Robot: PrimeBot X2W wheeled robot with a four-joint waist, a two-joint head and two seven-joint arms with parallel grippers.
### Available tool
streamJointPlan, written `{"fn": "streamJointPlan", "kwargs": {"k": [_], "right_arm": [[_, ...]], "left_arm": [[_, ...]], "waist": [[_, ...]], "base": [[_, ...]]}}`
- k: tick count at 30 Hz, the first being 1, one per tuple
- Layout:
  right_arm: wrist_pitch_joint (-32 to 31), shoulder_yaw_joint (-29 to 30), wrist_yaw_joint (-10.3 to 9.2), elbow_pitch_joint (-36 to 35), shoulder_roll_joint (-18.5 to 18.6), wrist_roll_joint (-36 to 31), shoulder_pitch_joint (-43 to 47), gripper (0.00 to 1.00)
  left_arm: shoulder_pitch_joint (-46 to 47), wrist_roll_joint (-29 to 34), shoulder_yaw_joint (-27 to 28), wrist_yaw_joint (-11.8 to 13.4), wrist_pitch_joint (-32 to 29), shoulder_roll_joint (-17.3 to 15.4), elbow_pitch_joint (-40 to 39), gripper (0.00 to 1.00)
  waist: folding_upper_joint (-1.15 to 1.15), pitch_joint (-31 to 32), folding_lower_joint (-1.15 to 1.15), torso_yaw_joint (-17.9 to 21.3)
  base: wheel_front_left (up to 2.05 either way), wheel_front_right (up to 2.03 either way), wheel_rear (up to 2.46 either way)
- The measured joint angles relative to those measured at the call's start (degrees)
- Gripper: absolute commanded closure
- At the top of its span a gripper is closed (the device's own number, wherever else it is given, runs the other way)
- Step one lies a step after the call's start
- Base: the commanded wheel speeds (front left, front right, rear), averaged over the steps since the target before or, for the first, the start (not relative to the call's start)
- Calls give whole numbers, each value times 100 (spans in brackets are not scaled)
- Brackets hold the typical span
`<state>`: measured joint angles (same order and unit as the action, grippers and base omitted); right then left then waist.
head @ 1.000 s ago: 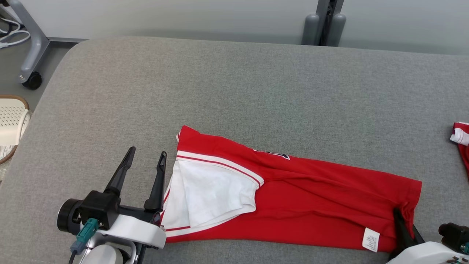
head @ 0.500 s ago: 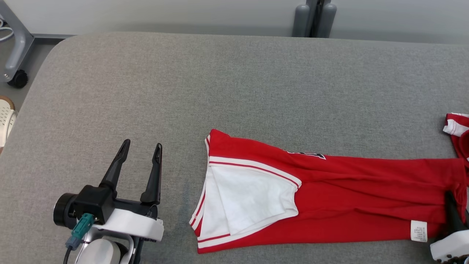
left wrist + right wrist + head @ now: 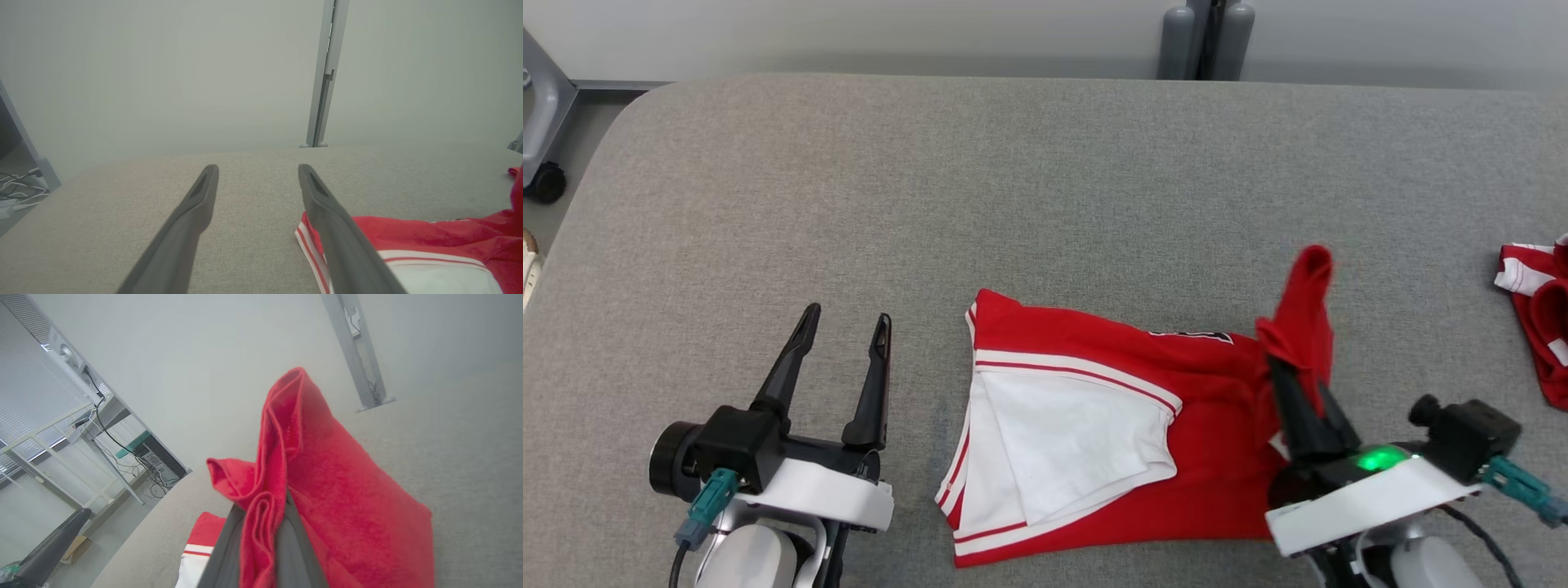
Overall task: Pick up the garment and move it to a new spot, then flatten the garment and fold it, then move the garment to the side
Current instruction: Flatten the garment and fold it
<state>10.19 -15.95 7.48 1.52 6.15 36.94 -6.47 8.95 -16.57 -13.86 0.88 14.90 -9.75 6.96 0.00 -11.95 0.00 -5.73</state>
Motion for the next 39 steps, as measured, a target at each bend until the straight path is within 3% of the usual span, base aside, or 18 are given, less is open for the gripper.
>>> {"fn": "streamJointPlan", "kwargs": {"k": [5, 12, 16, 29, 30, 31, 39], "right_arm": [[-180, -714, 0, -21, -203, 192, -257, 100], [-35, -1735, 0, 1036, -323, 519, -949, 100], [186, -2402, 0, 1596, -338, 1037, -1321, 100], [467, -3398, 0, 2648, -334, 1927, -2173, 100], [472, -3470, 0, 2662, -331, 2034, -2204, 53], [474, -3546, 0, 2688, -337, 2092, -2257, 0], [480, -3904, 0, 2047, -350, 2374, -2465, 0]], "left_arm": [[73, 66, -15, -90, 0, 99, 52, 0], [76, 146, -82, -192, 0, 233, 130, 0], [77, 208, -113, -243, 0, 303, 178, 0], [182, 305, -176, -344, 0, 405, 237, 0], [192, 309, -172, -360, 0, 411, 237, 0], [201, 316, -171, -361, 0, 419, 236, 0], [209, 339, -68, -383, 0, 427, 240, 0]], "waist": [[0, 15, 0, -103], [0, 35, 0, -406], [0, 14, 0, -557], [0, -143, 0, -756], [0, -165, 0, -760], [0, -187, 0, -760], [0, -236, 0, -616]], "base": [[0, 0, 0], [0, 0, 0], [0, 0, 0], [0, 0, 0], [0, 0, 0], [0, 0, 0], [0, 0, 0]]}}
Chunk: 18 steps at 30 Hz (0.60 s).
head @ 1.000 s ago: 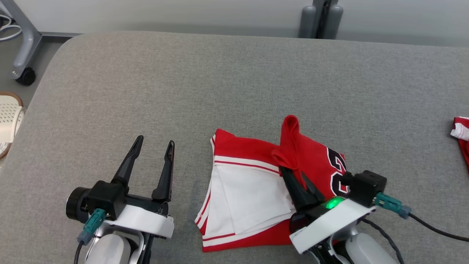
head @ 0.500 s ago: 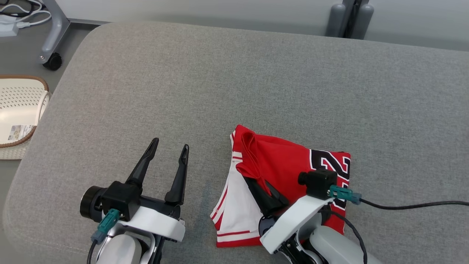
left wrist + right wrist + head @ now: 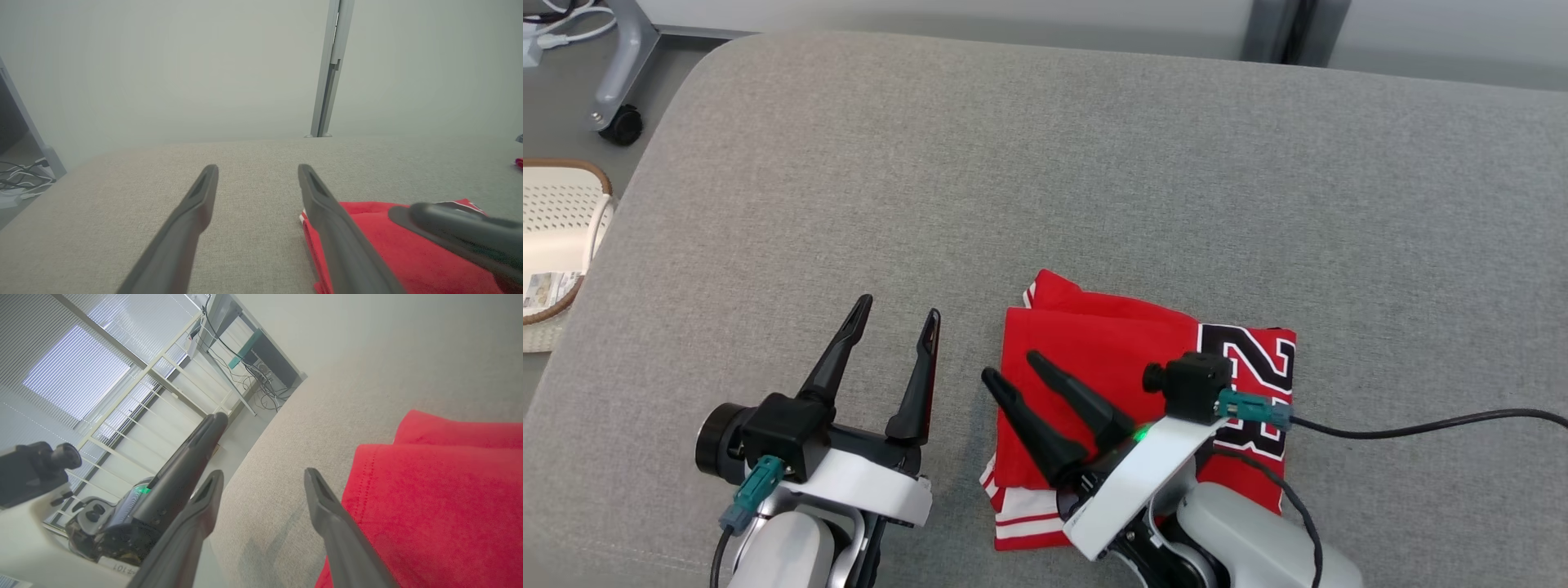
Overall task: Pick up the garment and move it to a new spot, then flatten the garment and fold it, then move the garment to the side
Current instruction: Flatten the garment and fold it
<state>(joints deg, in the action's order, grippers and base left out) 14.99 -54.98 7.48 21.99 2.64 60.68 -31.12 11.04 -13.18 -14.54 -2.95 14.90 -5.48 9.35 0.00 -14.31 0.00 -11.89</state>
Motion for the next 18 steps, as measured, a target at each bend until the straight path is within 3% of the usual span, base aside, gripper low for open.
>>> {"fn": "streamJointPlan", "kwargs": {"k": [8, 9, 18], "right_arm": [[2, 1729, 0, -1018, 246, -1347, 556, 0], [2, 1729, 0, -1018, 246, -1347, 556, 0], [15, 3497, 0, -1748, 432, -2746, 1709, 0]], "left_arm": [[0, 46, 151, 27, 0, -79, -3, 0], [0, 46, 151, 27, 0, -79, -3, 0], [-36, 48, 399, 147, 0, -163, -98, 0]], "waist": [[0, 58, 0, 287], [0, 58, 0, 287], [0, 211, 0, 559]], "base": [[0, 0, 0], [0, 0, 0], [0, 0, 0]]}}
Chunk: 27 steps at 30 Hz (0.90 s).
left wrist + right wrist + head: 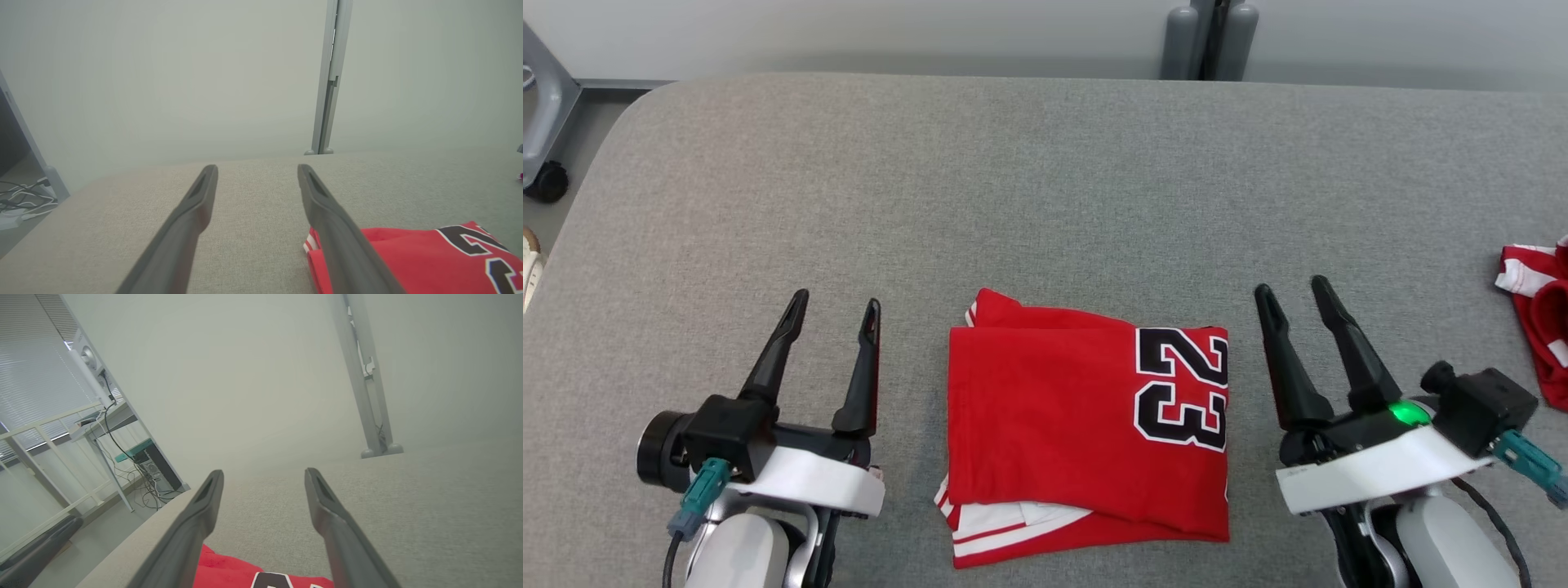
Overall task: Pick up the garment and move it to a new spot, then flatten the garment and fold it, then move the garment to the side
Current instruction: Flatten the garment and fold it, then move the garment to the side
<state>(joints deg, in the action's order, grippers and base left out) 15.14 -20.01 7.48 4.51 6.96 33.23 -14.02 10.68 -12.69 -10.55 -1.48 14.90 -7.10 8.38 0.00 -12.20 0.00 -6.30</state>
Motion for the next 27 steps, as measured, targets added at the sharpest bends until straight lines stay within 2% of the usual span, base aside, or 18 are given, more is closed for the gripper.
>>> {"fn": "streamJointPlan", "kwargs": {"k": [4, 14, 22, 27], "right_arm": [[0, 506, 0, -24, 13, -403, 423, 0], [0, 1214, 0, 103, 143, -999, 1139, 0], [0, 1405, 0, 159, 143, -1094, 1376, 0], [1, 1377, 0, 272, 129, -1025, 1411, 0]], "left_arm": [[-164, -37, 165, 56, 0, -66, -32, 0], [-601, -53, 285, 157, 0, -154, -120, 0], [-817, -76, 240, 213, -54, -164, -154, 0], [-814, -90, 180, 230, -78, -155, -188, 0]], "waist": [[0, 108, 0, 113], [0, 406, 0, 315], [0, 519, 0, 341], [0, 533, 0, 207]], "base": [[0, 0, 0], [0, 0, 0], [0, 0, 0], [0, 0, 0]]}}
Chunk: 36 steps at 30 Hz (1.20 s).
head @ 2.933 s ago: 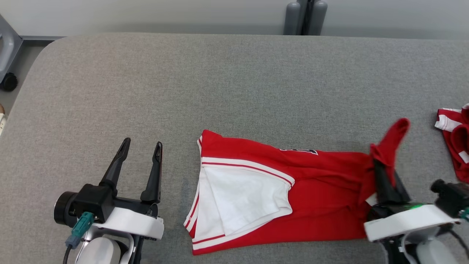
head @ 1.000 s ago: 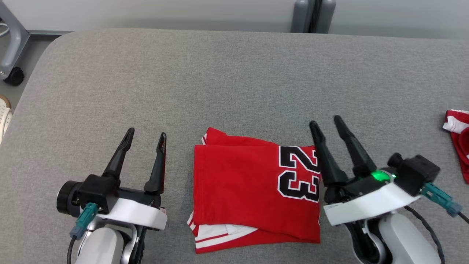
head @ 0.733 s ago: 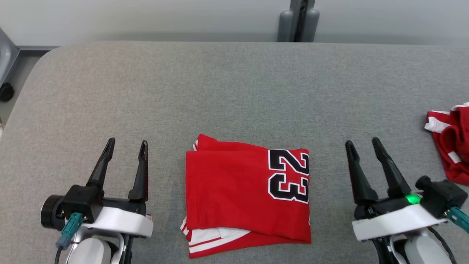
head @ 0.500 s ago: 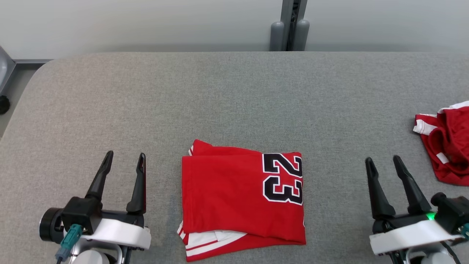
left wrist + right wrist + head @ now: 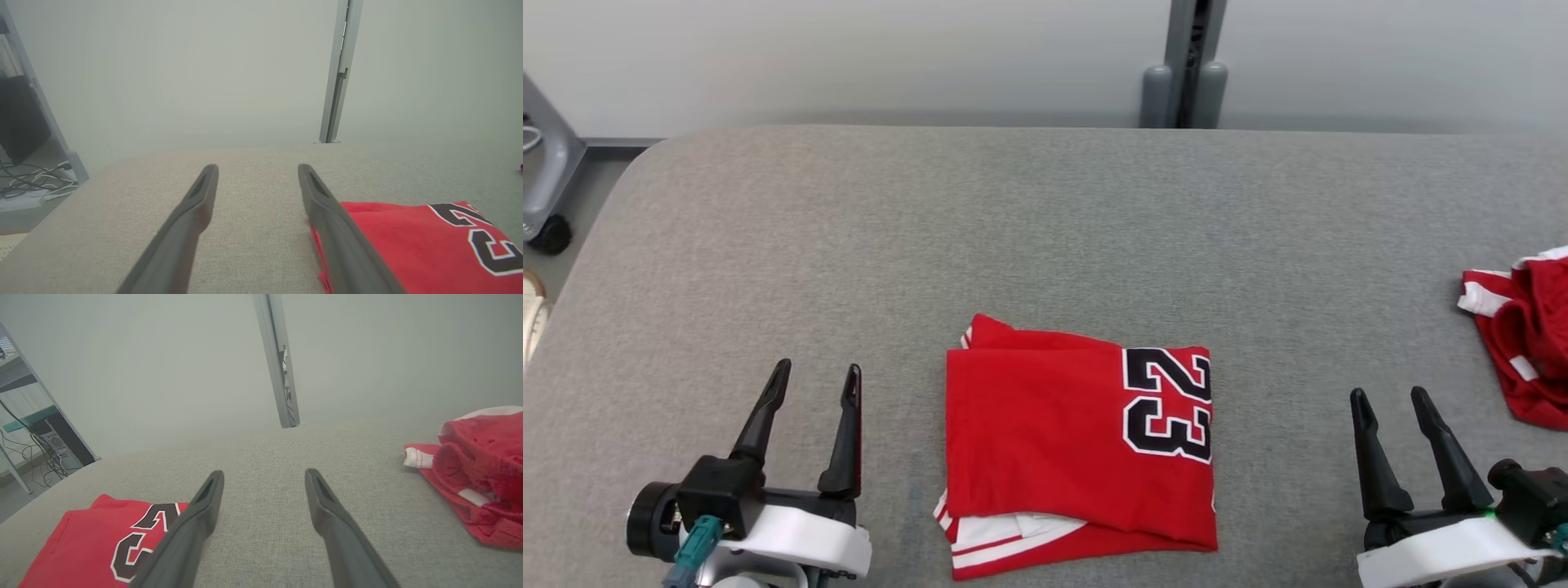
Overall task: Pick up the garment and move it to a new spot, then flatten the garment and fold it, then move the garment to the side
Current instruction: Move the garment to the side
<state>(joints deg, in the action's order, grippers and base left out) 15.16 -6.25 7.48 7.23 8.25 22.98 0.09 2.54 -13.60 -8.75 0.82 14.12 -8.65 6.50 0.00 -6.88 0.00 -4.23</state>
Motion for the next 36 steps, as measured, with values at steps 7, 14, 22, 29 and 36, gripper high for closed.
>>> {"fn": "streamJointPlan", "kwargs": {"k": [7, 14, 22, 29, 36], "right_arm": [[-53, -361, 0, 711, 146, 304, -126, 0], [-140, -953, 1, 1249, 234, 645, -316, 0], [-210, -1333, 0, 1651, 275, 1177, -480, 0], [-439, -1731, -1, 1766, 399, 1592, -767, 100], [-360, -1935, 2, 1688, 550, 1533, -897, 100]], "left_arm": [[158, -15, -258, -63, -22, 160, 115, 0], [294, -63, -397, -129, 18, 270, 305, 0], [366, -64, -409, -145, 55, 307, 386, 0], [395, -65, -399, -174, 63, 333, 410, 0], [452, -100, -381, -226, 71, 301, 433, 0]], "waist": [[0, -90, 0, -543], [0, -182, 0, -1108], [0, -285, 0, -1415], [0, -351, 0, -1377], [0, -433, 0, -1108]], "base": [[0, 0, 0], [0, 0, 0], [0, 0, 0], [0, 0, 0], [0, 0, 0]]}}
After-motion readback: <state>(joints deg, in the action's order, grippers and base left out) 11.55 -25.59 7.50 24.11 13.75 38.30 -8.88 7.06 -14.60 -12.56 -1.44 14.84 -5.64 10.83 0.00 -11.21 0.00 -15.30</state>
